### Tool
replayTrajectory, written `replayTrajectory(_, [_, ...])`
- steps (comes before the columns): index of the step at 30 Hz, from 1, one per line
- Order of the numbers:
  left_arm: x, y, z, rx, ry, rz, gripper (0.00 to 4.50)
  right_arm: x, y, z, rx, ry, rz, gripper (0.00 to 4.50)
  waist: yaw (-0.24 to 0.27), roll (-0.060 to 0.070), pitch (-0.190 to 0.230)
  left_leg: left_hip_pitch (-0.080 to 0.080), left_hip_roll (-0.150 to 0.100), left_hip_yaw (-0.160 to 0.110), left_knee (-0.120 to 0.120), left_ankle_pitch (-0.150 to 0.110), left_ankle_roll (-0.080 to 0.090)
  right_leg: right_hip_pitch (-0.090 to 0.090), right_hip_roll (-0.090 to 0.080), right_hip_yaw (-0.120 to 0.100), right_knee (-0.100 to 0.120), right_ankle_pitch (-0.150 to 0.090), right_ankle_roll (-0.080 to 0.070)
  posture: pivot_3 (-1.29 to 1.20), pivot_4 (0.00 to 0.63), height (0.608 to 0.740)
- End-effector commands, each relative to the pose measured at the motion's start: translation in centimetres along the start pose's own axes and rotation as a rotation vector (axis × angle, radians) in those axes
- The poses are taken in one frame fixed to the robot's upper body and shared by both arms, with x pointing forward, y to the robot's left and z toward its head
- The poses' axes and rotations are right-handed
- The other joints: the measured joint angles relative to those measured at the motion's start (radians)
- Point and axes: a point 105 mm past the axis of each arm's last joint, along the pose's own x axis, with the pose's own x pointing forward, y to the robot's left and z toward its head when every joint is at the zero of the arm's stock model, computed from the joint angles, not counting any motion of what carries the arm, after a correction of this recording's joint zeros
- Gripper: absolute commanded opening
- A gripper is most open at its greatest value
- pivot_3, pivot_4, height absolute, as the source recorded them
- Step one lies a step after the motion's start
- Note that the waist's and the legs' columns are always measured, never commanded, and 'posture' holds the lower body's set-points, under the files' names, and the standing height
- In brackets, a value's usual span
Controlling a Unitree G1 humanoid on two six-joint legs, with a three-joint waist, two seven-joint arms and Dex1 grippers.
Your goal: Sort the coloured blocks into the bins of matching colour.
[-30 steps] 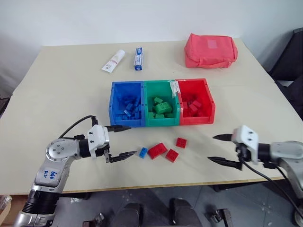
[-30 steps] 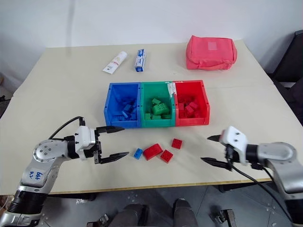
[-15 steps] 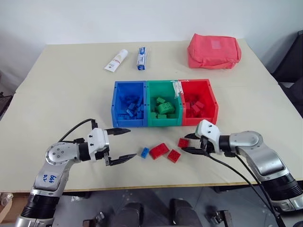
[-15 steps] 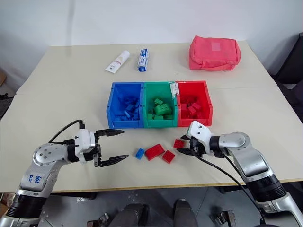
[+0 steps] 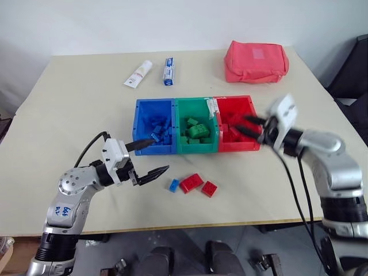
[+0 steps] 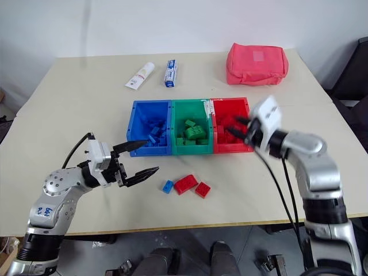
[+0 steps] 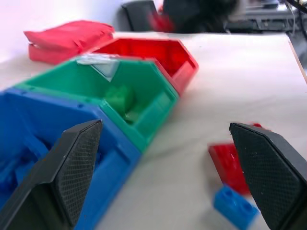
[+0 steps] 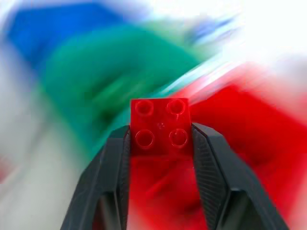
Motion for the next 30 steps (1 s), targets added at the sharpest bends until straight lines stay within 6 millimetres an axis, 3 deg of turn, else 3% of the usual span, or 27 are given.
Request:
replayTrajectory(1, [0.2, 0.0, 1.0, 0.024, -0.030, -0.002, 4.50, 0.7, -2.6, -0.2, 0.056, 0.007, -0.144, 1.42, -0.002, 0.000, 0.000, 0.000, 0.000, 0.000, 0.000, 0.000, 0.000, -0.001, 0.000, 0.000, 0.000, 0.000, 0.000, 0.00, 0.150, 0.740])
replayTrajectory(3, [0.4, 0.0, 1.0, 0.024, -0.030, -0.003, 4.50, 1.2, -3.2, -0.8, 0.056, 0.043, -0.157, 1.42, -0.002, 0.000, 0.000, 0.000, 0.000, 0.000, -0.001, 0.000, 0.000, -0.001, 0.000, 0.000, 0.000, 0.000, 0.000, 0.00, 0.150, 0.740])
replayTrajectory(8, [0.6, 0.3, 1.0, 0.029, -0.030, -0.009, 4.50, 1.6, -3.3, -0.8, 0.032, 0.031, -0.138, 3.11, -0.003, 0.000, 0.000, -0.003, -0.001, 0.000, -0.001, -0.001, 0.001, -0.002, 0.000, 0.000, 0.000, 0.000, 0.000, 0.00, 0.150, 0.740])
replayTrajectory(12, [0.5, 0.3, 0.8, 0.030, -0.022, -0.017, 4.50, 0.2, -2.6, -0.8, -0.004, 0.019, -0.079, 4.48, -0.002, 0.000, 0.000, -0.003, -0.001, 0.000, 0.000, -0.001, 0.001, -0.002, 0.000, 0.000, 0.000, 0.000, 0.000, 0.00, 0.150, 0.740])
replayTrajectory(19, [-0.5, 0.5, -0.6, 0.087, 0.054, -0.070, 4.50, -5.9, 1.5, -1.0, -0.099, -0.018, 0.218, 4.48, 0.003, 0.000, 0.000, -0.003, -0.001, 0.000, 0.001, -0.001, 0.001, -0.001, 0.000, -0.001, -0.001, 0.000, 0.000, 0.00, 0.150, 0.740])
replayTrajectory(24, [-1.5, -1.6, -1.9, 0.081, 0.125, -0.243, 4.50, -10.6, 2.8, -5.8, -0.168, 0.235, 0.342, 4.48, 0.001, 0.000, 0.000, -0.002, -0.001, 0.001, 0.001, -0.001, 0.002, 0.000, 0.000, 0.000, -0.002, 0.000, 0.000, 0.00, 0.150, 0.740])
replayTrajectory(27, [-1.9, -2.3, -2.2, 0.079, 0.135, -0.287, 4.50, -11.4, 3.1, -6.8, -0.180, 0.269, 0.360, 4.48, -0.006, 0.000, 0.000, 0.001, 0.000, 0.003, 0.001, -0.001, 0.002, 0.002, 0.000, 0.001, -0.001, 0.000, 0.000, 0.00, 0.150, 0.740])
replayTrajectory(30, [-2.1, -2.8, -2.4, 0.077, 0.133, -0.320, 4.50, -9.9, 5.1, -6.6, -0.149, 0.229, 0.416, 4.48, -0.004, 0.000, 0.000, 0.001, 0.001, 0.003, 0.001, -0.001, 0.001, 0.001, 0.000, 0.001, 0.000, 0.000, 0.000, 0.00, 0.150, 0.740])
